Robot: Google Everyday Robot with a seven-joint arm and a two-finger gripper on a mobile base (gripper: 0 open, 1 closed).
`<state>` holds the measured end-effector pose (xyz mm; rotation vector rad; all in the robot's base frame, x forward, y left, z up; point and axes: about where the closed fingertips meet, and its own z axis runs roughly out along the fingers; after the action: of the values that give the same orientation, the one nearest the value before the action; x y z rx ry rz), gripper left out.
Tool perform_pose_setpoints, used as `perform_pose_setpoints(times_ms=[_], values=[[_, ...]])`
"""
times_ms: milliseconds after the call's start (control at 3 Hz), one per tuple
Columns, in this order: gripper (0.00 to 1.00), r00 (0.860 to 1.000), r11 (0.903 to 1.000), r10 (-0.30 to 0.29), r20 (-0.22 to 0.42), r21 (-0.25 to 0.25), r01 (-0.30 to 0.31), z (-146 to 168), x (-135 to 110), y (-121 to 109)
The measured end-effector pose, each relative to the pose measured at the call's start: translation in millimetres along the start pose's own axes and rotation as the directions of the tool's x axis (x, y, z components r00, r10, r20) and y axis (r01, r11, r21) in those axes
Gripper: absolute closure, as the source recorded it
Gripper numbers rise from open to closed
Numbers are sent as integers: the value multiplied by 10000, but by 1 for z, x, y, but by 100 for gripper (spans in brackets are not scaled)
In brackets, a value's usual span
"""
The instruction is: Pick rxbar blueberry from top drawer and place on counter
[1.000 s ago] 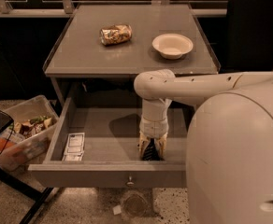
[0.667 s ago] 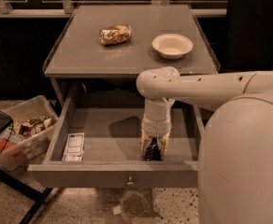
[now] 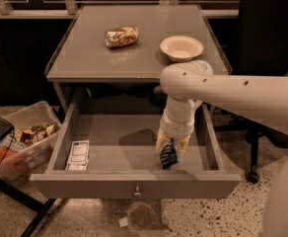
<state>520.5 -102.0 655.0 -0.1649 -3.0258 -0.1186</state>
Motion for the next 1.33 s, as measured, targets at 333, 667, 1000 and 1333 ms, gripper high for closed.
perform_pose_setpoints(times_ms=[333, 667, 1000, 1333], values=[[100, 9936, 9983, -309, 1090, -450, 360, -37, -9, -7], [100, 9705, 9924, -851, 2257, -675, 1027, -82, -20, -10], [100, 9276, 9812, -1487, 3428, -659, 1816, -129, -31, -6], [100, 8651, 9609, -2244, 4486, -458, 2730, -176, -42, 12]])
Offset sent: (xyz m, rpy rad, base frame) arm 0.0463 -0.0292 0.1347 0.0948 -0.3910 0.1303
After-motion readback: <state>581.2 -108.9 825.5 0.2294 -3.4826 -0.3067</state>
